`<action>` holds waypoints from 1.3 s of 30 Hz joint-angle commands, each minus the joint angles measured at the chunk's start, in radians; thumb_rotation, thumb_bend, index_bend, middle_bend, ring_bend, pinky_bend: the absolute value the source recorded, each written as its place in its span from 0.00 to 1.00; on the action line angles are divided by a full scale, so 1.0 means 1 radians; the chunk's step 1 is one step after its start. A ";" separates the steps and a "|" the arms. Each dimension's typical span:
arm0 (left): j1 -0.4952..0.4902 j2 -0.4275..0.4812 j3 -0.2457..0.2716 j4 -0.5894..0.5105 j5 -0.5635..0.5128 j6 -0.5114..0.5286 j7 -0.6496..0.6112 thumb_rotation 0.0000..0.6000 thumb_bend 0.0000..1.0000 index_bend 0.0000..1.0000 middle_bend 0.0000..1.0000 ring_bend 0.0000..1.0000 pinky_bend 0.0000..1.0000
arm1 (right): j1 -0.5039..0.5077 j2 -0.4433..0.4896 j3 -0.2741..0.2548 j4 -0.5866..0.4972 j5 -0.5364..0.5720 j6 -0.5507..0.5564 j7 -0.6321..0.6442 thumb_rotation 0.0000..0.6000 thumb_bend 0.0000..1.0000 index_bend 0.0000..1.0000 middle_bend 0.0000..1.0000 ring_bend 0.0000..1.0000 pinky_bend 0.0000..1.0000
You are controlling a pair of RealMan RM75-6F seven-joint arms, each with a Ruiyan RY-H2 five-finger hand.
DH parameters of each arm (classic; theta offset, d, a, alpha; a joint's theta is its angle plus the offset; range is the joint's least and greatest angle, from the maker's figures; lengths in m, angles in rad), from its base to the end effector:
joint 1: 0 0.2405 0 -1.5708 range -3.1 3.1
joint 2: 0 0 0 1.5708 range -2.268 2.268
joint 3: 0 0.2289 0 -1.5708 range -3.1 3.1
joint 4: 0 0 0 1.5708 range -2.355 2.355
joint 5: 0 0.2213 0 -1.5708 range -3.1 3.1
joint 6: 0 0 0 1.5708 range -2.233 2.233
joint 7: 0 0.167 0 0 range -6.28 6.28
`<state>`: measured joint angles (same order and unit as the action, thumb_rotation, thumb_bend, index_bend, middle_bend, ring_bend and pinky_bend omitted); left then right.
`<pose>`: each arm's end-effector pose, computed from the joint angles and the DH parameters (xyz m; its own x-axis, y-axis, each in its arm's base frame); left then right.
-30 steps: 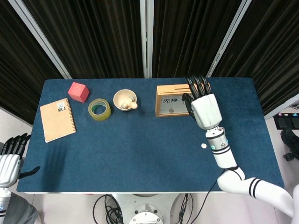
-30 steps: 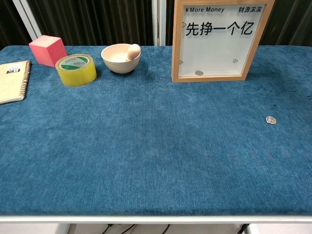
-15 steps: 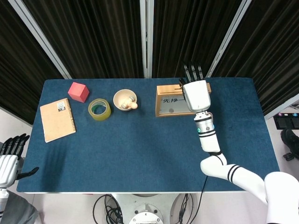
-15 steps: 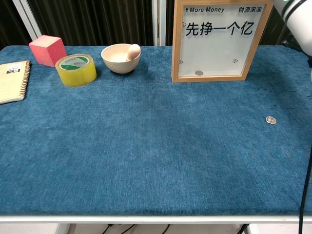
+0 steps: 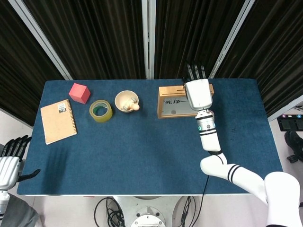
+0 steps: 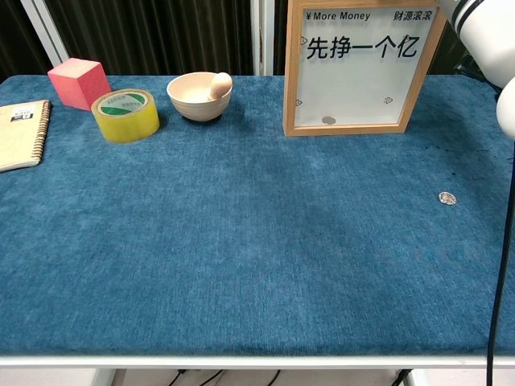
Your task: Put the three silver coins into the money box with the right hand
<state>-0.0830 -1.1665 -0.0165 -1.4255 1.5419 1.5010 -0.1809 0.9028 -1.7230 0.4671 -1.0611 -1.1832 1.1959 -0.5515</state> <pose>-0.3199 0.1975 0.1370 0.3605 0.0171 0.9326 0.9323 -0.0370 -0.3597 -0.0658 -0.4492 0.0489 0.5294 0.3420 0.7764 -0.7795 -0.1651 0.6043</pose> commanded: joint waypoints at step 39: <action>-0.002 0.009 -0.002 -0.014 0.003 0.002 0.010 1.00 0.04 0.04 0.04 0.00 0.00 | -0.008 0.011 -0.054 -0.008 0.075 0.000 -0.020 1.00 0.48 0.45 0.02 0.00 0.00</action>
<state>-0.0851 -1.1575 -0.0186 -1.4399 1.5444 1.5035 -0.1713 0.8957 -1.7130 0.4140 -1.0686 -1.1094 1.1967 -0.5711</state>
